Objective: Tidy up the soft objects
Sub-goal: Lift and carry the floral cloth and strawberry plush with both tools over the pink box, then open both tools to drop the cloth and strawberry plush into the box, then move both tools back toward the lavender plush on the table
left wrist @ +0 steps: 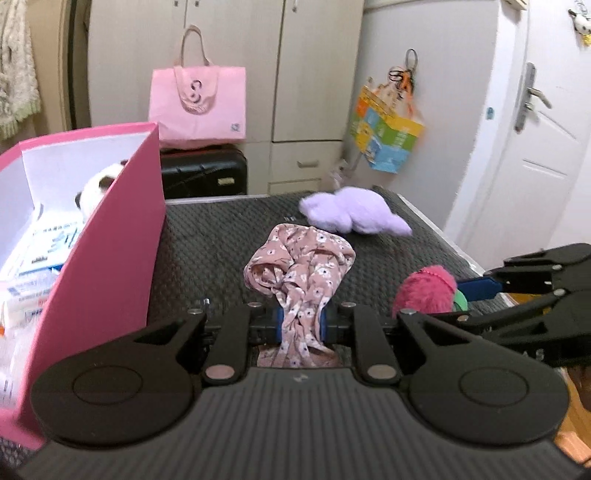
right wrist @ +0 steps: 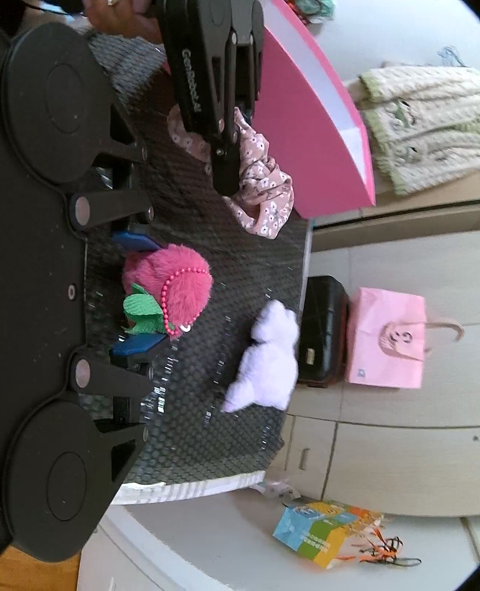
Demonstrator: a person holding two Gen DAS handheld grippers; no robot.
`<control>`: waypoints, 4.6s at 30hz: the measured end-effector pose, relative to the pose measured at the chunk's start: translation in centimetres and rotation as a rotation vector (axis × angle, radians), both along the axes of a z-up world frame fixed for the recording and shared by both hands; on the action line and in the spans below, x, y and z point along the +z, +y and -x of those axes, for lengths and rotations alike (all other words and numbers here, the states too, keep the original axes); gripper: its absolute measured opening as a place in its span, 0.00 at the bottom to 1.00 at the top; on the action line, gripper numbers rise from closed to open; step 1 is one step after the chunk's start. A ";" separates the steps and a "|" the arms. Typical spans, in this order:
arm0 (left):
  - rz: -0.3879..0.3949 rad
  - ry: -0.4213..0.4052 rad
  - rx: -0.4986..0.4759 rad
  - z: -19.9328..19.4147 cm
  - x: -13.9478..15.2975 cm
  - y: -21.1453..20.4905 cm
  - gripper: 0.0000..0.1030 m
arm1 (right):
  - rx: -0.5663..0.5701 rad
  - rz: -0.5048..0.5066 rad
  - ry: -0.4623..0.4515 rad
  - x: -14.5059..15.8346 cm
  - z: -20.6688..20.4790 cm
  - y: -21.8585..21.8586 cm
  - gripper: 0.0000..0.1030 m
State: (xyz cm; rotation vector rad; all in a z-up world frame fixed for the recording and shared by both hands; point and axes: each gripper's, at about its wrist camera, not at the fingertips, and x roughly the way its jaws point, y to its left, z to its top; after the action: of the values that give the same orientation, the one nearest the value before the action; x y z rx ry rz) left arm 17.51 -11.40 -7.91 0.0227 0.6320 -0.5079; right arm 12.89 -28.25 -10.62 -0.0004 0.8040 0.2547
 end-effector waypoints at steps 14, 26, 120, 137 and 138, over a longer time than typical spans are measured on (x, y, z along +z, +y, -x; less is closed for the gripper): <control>-0.035 0.130 -0.204 5.4 1.6 4.4 0.15 | 0.096 -0.107 0.084 2.4 4.4 1.7 0.51; 0.026 0.241 -0.195 9.3 4.2 9.9 0.15 | 0.232 -0.227 0.125 3.7 7.3 5.2 0.51; -0.171 0.000 -0.101 6.8 16.8 17.4 0.67 | 0.342 -0.140 -0.104 16.8 2.1 11.7 0.63; -0.268 0.032 -0.252 12.3 13.5 11.2 0.70 | 0.316 -0.073 -0.162 14.9 11.6 7.3 0.72; -0.267 0.037 -0.262 12.4 13.3 10.8 0.70 | 0.316 -0.063 -0.169 14.6 12.0 7.2 0.72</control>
State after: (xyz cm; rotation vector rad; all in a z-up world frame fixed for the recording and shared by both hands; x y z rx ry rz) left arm 5.15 -0.56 5.42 0.3530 0.7345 -0.6748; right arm 0.88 -21.08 3.97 -0.0889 0.6249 0.5711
